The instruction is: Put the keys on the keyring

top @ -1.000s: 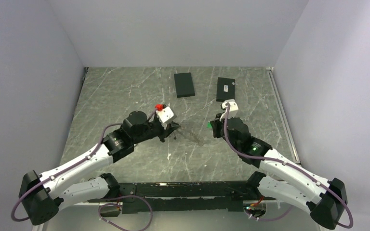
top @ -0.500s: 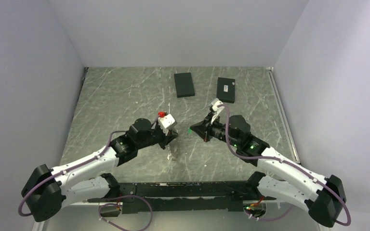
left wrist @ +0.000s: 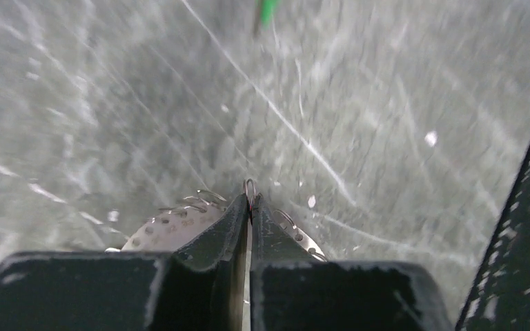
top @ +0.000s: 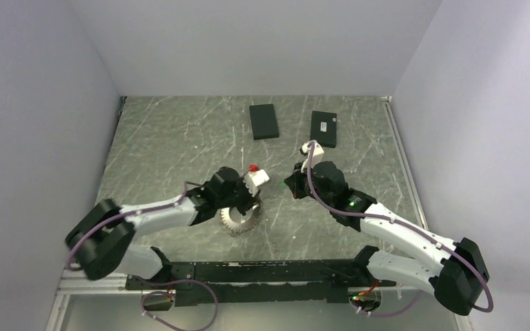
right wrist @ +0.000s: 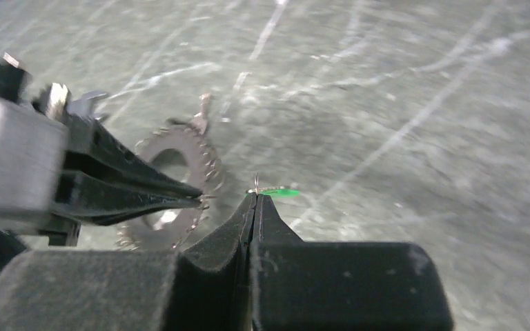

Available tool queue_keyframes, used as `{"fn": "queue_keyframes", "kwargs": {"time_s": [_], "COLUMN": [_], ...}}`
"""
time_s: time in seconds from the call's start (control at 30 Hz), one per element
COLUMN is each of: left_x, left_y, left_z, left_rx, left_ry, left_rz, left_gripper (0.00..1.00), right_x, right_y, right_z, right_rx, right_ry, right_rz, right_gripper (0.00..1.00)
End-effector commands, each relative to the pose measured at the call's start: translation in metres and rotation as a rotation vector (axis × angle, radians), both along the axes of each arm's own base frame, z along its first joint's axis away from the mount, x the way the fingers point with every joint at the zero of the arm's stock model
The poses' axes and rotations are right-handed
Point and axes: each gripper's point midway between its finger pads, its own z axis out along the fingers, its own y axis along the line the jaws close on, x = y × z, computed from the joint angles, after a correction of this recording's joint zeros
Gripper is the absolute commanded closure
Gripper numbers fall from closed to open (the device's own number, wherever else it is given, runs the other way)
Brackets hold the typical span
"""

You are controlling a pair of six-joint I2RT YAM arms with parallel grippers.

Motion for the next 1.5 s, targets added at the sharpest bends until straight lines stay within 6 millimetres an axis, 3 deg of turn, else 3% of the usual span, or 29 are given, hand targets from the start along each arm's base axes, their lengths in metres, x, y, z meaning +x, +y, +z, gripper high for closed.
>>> {"fn": "queue_keyframes", "kwargs": {"time_s": [0.0, 0.2, 0.4, 0.43, 0.57, 0.6, 0.7, 0.83, 0.93, 1.0, 1.1, 1.2, 1.3, 1.4, 1.47], "left_x": [0.002, 0.004, 0.004, 0.002, 0.002, 0.003, 0.005, 0.006, 0.013, 0.016, 0.017, 0.016, 0.008, 0.016, 0.013], "left_y": [-0.027, -0.041, -0.039, -0.040, -0.041, -0.041, -0.042, -0.040, -0.023, -0.010, 0.005, 0.013, 0.002, 0.000, -0.008], "left_z": [-0.021, -0.044, -0.055, -0.054, -0.051, -0.047, -0.020, 0.042, 0.080, 0.092, 0.085, 0.056, 0.025, 0.000, -0.007], "left_rx": [0.074, 0.125, 0.172, 0.165, 0.160, 0.154, 0.096, -0.036, -0.110, -0.125, -0.129, -0.065, -0.027, 0.030, 0.081], "left_ry": [0.010, 0.023, 0.035, 0.040, 0.041, 0.035, -0.003, -0.081, -0.123, -0.112, -0.007, 0.129, 0.181, 0.161, 0.131], "left_rz": [-0.156, -0.249, -0.272, -0.284, -0.275, -0.269, -0.234, -0.173, -0.040, 0.049, 0.191, 0.291, 0.222, 0.206, 0.091], "left_gripper": [0.93, 0.92, 0.77, 0.72, 0.04, 0.01, 0.00, 0.01, 0.00, 0.04, 0.11, 0.17, 0.31, 0.29, 0.27], "right_x": [0.017, 0.016, 0.020, 0.021, 0.026, 0.026, 0.026, 0.026, 0.026, 0.026, 0.026, 0.026, 0.025, 0.024, 0.024], "right_y": [-0.038, -0.050, -0.056, -0.057, -0.061, -0.062, -0.062, -0.061, -0.059, -0.059, -0.058, -0.058, -0.058, -0.057, -0.057], "right_z": [0.008, 0.008, 0.004, 0.003, 0.000, 0.000, -0.001, -0.001, -0.001, -0.002, -0.003, -0.002, -0.002, -0.003, -0.002], "right_rx": [-0.033, -0.031, -0.027, -0.025, -0.018, -0.017, -0.017, -0.008, -0.001, 0.001, 0.005, 0.009, 0.012, 0.014, 0.011], "right_ry": [-0.015, -0.018, -0.019, -0.017, -0.009, -0.009, -0.010, -0.009, -0.010, -0.010, -0.011, -0.014, -0.014, -0.012, -0.012], "right_rz": [-0.236, -0.263, -0.264, -0.262, -0.266, -0.267, -0.265, -0.261, -0.256, -0.253, -0.250, -0.248, -0.244, -0.238, -0.237], "right_gripper": [1.00, 1.00, 1.00, 1.00, 1.00, 1.00, 1.00, 1.00, 1.00, 1.00, 1.00, 1.00, 1.00, 1.00, 1.00]}}
